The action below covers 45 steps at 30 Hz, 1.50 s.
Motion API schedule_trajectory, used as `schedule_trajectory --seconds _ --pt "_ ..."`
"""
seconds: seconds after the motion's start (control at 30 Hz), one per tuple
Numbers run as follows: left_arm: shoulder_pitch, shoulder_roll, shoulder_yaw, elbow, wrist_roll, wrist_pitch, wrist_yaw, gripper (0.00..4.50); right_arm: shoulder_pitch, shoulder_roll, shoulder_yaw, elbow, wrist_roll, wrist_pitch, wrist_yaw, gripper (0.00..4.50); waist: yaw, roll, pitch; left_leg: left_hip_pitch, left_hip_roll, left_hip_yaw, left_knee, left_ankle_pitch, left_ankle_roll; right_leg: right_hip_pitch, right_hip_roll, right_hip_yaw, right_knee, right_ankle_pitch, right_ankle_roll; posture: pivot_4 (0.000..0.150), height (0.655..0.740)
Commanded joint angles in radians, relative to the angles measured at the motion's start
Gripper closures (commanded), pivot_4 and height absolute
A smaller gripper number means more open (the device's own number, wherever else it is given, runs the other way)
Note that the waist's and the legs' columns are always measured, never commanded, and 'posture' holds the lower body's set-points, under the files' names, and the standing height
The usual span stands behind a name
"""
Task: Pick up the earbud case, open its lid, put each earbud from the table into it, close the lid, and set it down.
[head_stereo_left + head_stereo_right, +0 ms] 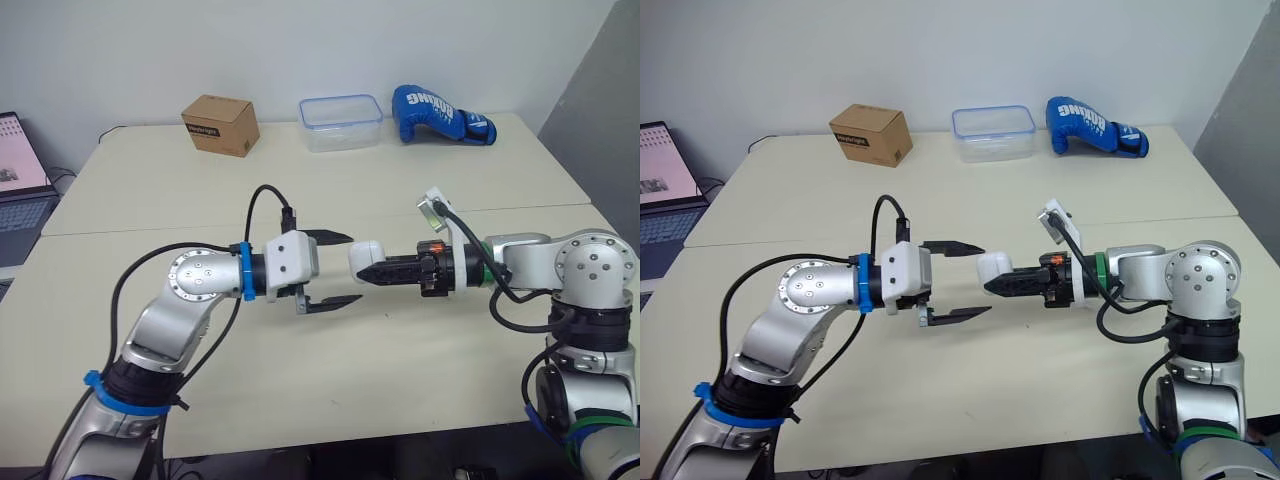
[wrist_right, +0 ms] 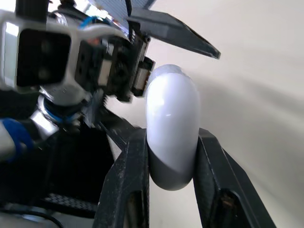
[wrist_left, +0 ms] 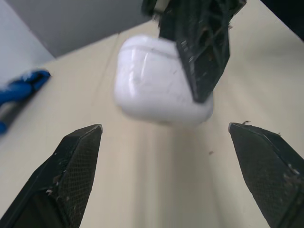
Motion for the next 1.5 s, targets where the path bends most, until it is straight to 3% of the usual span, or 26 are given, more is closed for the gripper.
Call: schedule_trajectory --seconds 0.03,0.23,0.4,0.5,0.67,1.37,1.5 --pt "-0.039 0.058 0.059 0.006 -0.108 0.208 -0.027 0.05 -0.021 -0.088 0.111 -0.096 -0.112 -0.141 0.123 3.7 -0.001 0.0 0.0 0.0 0.0 0.0 0.0 -0.001 0.002 0.0 0.0 0.0 0.0 0.0 0.0 0.15 0.7307" --pt "-0.121 0.082 0.021 0.037 -0.156 0.411 -0.029 0.05 -0.066 -0.25 0.399 -0.176 -0.41 -0.394 0.298 3.7 -0.001 0.0 0.0 0.0 0.0 0.0 0.0 0.0 0.0 0.0 0.0 -0.001 -0.001 -0.001 0.001 0.15 0.7307" --pt "-0.178 0.085 -0.04 0.046 -0.15 0.455 -0.075 0.05 -0.108 -0.285 0.557 -0.162 -0.611 -0.518 0.365 3.7 -0.002 0.0 0.0 0.0 0.0 0.0 0.0 0.0 -0.001 0.0 0.0 0.0 -0.001 0.0 0.001 0.15 0.7307" --pt "-0.193 0.088 -0.066 0.059 -0.124 0.428 -0.099 0.22 -0.121 -0.266 0.568 -0.157 -0.647 -0.525 0.392 3.7 -0.002 -0.001 0.0 -0.001 0.0 0.0 0.0 0.0 -0.001 0.0 0.0 0.0 -0.001 0.0 0.001 0.15 0.7307" --pt "-0.199 0.094 -0.089 0.072 -0.085 0.38 -0.125 1.54 -0.12 -0.253 0.562 -0.174 -0.674 -0.515 0.435 3.7 -0.001 -0.001 0.0 -0.001 0.0 0.0 0.0 0.0 -0.001 -0.001 0.0 0.0 -0.001 0.0 0.0 0.15 0.7307" --pt "-0.303 0.001 -0.204 0.141 -0.007 0.345 -0.18 1.54 -0.248 -0.176 0.689 -0.095 -0.821 -0.523 0.583 3.7 -0.002 -0.001 0.0 -0.003 0.0 0.001 0.0 0.001 -0.001 -0.004 0.0 0.001 0.0 0.0 0.0 0.15 0.7307" --pt "-0.307 -0.002 -0.21 0.143 0.0 0.349 -0.187 2.43 -0.261 -0.159 0.695 -0.076 -0.843 -0.518 0.593 3.7 -0.002 -0.001 0.0 -0.003 0.0 0.001 0.0 0.001 -0.001 -0.004 0.0 0.001 0.001 0.0 0.0 0.15 0.7307"
